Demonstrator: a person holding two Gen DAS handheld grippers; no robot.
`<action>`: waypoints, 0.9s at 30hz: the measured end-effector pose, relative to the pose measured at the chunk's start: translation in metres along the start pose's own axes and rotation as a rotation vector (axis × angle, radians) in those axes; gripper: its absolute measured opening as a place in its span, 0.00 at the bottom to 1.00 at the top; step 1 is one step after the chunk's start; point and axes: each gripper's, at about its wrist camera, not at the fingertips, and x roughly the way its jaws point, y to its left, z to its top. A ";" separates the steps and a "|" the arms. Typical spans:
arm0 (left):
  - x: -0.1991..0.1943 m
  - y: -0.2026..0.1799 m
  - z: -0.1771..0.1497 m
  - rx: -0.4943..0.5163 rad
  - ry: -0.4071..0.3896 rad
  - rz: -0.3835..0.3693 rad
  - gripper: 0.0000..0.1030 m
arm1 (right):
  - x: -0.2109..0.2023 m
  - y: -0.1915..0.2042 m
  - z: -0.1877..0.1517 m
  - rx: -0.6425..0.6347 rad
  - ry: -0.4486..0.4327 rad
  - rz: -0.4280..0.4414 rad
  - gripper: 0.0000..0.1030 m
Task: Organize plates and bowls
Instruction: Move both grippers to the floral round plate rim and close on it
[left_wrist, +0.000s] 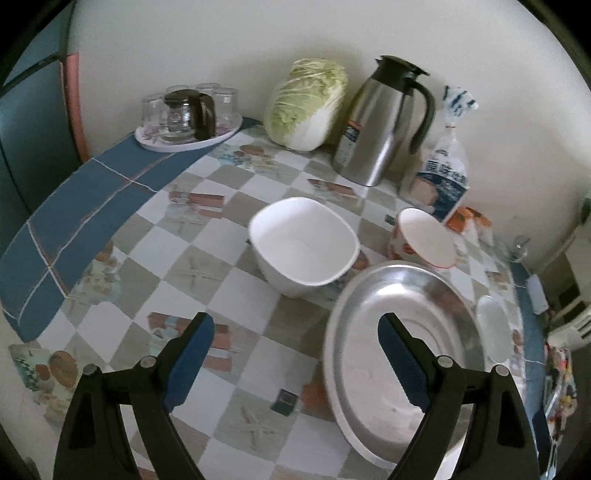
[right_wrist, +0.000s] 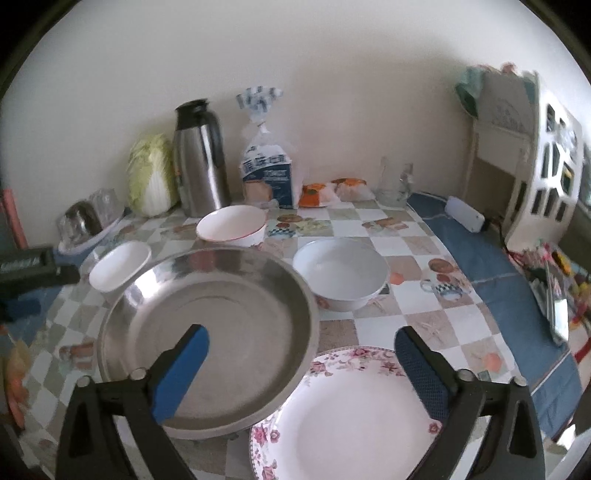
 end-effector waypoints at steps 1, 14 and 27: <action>-0.001 -0.002 -0.001 0.005 0.002 -0.016 0.88 | -0.001 -0.006 0.002 0.022 -0.006 0.000 1.00; -0.025 -0.063 -0.023 0.167 0.046 -0.252 0.88 | -0.012 -0.098 0.002 0.319 0.016 -0.031 1.00; -0.034 -0.128 -0.086 0.349 0.224 -0.319 0.88 | 0.006 -0.152 -0.029 0.477 0.261 -0.098 1.00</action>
